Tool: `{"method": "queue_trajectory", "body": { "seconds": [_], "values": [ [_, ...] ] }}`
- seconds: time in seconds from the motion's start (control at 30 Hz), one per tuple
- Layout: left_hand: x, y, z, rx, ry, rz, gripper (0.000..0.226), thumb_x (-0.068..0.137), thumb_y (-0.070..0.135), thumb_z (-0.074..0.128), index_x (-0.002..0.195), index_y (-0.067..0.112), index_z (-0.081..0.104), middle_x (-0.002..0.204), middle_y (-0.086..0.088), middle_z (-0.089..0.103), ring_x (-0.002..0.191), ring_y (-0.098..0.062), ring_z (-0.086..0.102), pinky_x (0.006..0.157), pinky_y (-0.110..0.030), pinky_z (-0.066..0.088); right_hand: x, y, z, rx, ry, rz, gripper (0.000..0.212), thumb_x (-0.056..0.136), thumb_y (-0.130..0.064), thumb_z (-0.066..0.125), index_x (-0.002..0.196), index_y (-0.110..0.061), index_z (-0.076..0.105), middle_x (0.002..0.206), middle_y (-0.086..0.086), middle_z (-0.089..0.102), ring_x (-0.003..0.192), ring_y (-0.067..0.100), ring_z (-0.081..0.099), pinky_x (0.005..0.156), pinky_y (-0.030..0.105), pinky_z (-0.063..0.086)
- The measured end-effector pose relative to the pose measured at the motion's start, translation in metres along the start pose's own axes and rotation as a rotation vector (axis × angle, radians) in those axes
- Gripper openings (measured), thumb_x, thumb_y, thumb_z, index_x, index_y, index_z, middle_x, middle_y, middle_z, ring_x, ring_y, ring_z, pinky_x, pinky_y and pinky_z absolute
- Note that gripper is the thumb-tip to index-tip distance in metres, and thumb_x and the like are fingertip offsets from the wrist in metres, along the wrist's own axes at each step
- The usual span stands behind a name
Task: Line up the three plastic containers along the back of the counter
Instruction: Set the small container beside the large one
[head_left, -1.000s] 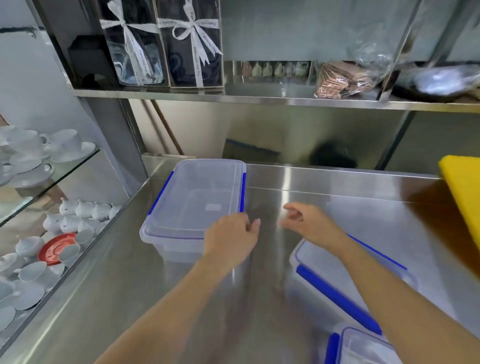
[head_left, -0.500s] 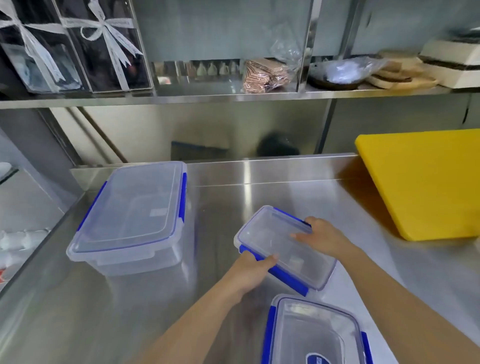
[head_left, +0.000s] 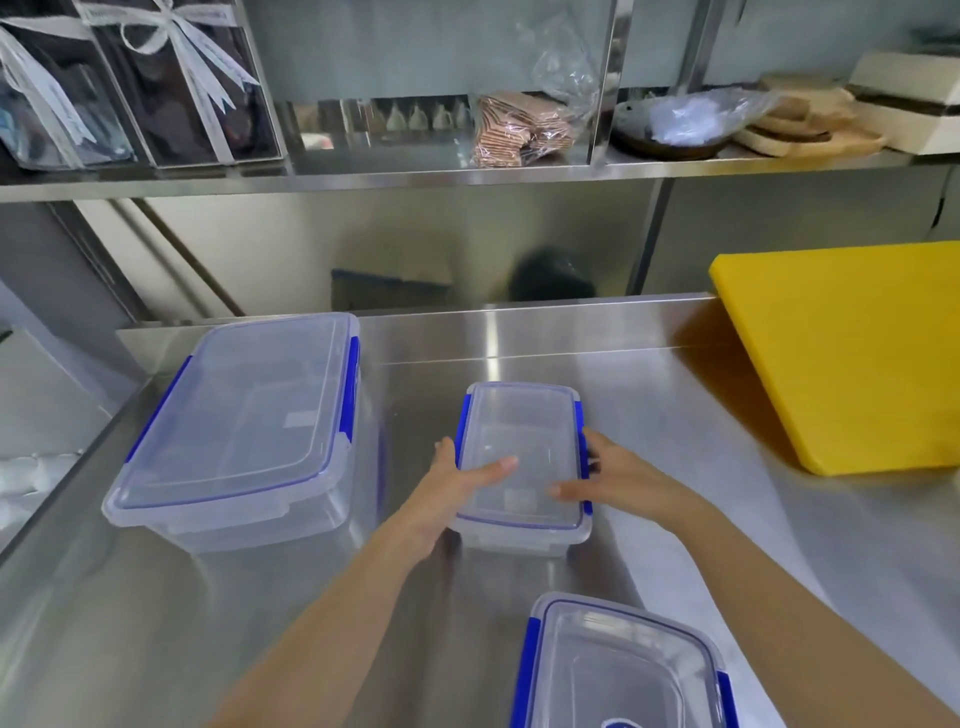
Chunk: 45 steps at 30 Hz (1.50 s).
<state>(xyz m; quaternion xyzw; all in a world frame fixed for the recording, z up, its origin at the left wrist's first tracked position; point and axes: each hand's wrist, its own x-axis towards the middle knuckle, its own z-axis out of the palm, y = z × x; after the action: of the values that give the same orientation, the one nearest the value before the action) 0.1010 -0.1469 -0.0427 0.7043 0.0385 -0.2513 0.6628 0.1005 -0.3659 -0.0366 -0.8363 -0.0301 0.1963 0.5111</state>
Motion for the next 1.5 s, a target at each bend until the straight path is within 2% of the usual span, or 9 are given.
{"method": "queue_trajectory", "body": {
  "seconds": [0.1, 0.2, 0.3, 0.47, 0.73, 0.87, 1.0, 1.17, 1.5],
  "values": [
    [0.001, -0.013, -0.012, 0.173, -0.036, -0.015, 0.141, 0.050, 0.057, 0.081, 0.146, 0.027, -0.018, 0.159, 0.009, 0.006, 0.144, -0.015, 0.017, 0.118, -0.041, 0.020, -0.004, 0.012, 0.005, -0.012, -0.180, 0.013, 0.095, 0.053, -0.034, 0.088, 0.107, -0.075, 0.021, 0.104, -0.044, 0.051, 0.098, -0.020, 0.051, 0.066, 0.004, 0.048],
    [-0.002, -0.029, -0.016, 0.241, -0.050, 0.066, 0.123, 0.060, 0.034, 0.086, 0.147, 0.028, -0.001, 0.142, 0.015, 0.039, 0.131, -0.011, 0.041, 0.106, -0.030, 0.036, -0.002, 0.024, 0.012, -0.074, -0.137, 0.001, 0.114, 0.047, -0.031, 0.090, 0.122, -0.063, 0.011, 0.117, -0.031, 0.046, 0.104, -0.010, 0.053, 0.069, 0.008, 0.050],
    [-0.005, -0.040, -0.013, 0.240, 0.003, 0.239, 0.083, 0.061, 0.018, 0.085, 0.124, 0.042, 0.038, 0.120, 0.018, 0.059, 0.114, -0.003, 0.056, 0.090, -0.023, 0.052, 0.002, 0.029, 0.013, -0.086, -0.093, -0.007, 0.112, 0.045, -0.034, 0.090, 0.117, -0.069, 0.012, 0.113, -0.031, 0.050, 0.101, -0.006, 0.056, 0.067, 0.009, 0.050],
    [0.005, -0.046, -0.018, 0.203, 0.221, 0.259, 0.075, 0.055, 0.024, 0.086, 0.110, 0.047, 0.041, 0.107, 0.029, 0.057, 0.097, 0.012, 0.057, 0.065, -0.001, 0.046, 0.023, 0.026, 0.006, -0.103, -0.010, -0.007, 0.099, 0.045, -0.032, 0.088, 0.128, -0.052, 0.036, 0.099, -0.038, 0.062, 0.094, -0.007, 0.062, 0.073, 0.010, 0.050],
    [0.043, -0.029, -0.040, 0.530, 0.551, 0.297, 0.059, 0.081, 0.026, 0.070, 0.134, 0.019, 0.044, 0.133, 0.000, 0.046, 0.098, -0.007, 0.053, 0.086, -0.019, 0.039, 0.090, 0.007, 0.017, -0.164, 0.136, -0.032, 0.081, 0.058, -0.029, 0.082, 0.130, -0.030, 0.047, 0.089, -0.027, 0.064, 0.093, 0.015, 0.065, 0.058, 0.001, 0.043],
    [0.065, -0.021, -0.050, 0.771, 0.500, 0.154, 0.066, 0.096, 0.032, 0.043, 0.149, 0.015, 0.006, 0.159, -0.002, 0.013, 0.142, -0.022, 0.024, 0.115, -0.034, 0.023, 0.117, 0.003, 0.028, -0.199, 0.219, -0.041, 0.069, 0.066, -0.030, 0.078, 0.128, -0.024, 0.048, 0.100, -0.001, 0.069, 0.098, 0.025, 0.063, 0.068, 0.018, 0.047],
    [0.076, -0.016, -0.057, 0.792, 0.458, 0.087, 0.070, 0.097, 0.034, 0.038, 0.149, 0.017, -0.006, 0.161, 0.002, 0.002, 0.145, -0.023, 0.015, 0.116, -0.038, 0.019, 0.125, 0.001, 0.033, -0.240, 0.271, -0.053, 0.065, 0.069, -0.031, 0.076, 0.126, -0.020, 0.047, 0.107, -0.003, 0.066, 0.096, 0.025, 0.062, 0.074, 0.030, 0.047],
    [0.070, -0.015, -0.059, 0.831, 0.470, 0.081, 0.072, 0.096, 0.039, 0.042, 0.149, 0.018, -0.001, 0.161, 0.001, 0.003, 0.146, -0.022, 0.012, 0.117, -0.039, 0.018, 0.114, -0.005, 0.035, -0.270, 0.247, -0.078, 0.062, 0.075, -0.034, 0.070, 0.129, -0.027, 0.042, 0.127, -0.001, 0.058, 0.105, 0.022, 0.058, 0.091, 0.045, 0.049],
    [-0.013, -0.014, -0.019, 0.804, 0.351, 0.184, 0.074, 0.086, 0.055, 0.049, 0.146, 0.020, 0.024, 0.158, -0.002, 0.021, 0.144, -0.020, 0.020, 0.117, -0.042, 0.020, 0.036, -0.001, 0.030, -0.242, 0.149, 0.003, 0.080, 0.079, -0.045, 0.066, 0.143, -0.014, 0.028, 0.149, 0.007, 0.036, 0.132, 0.020, 0.040, 0.102, 0.029, 0.032]
  ]
}}
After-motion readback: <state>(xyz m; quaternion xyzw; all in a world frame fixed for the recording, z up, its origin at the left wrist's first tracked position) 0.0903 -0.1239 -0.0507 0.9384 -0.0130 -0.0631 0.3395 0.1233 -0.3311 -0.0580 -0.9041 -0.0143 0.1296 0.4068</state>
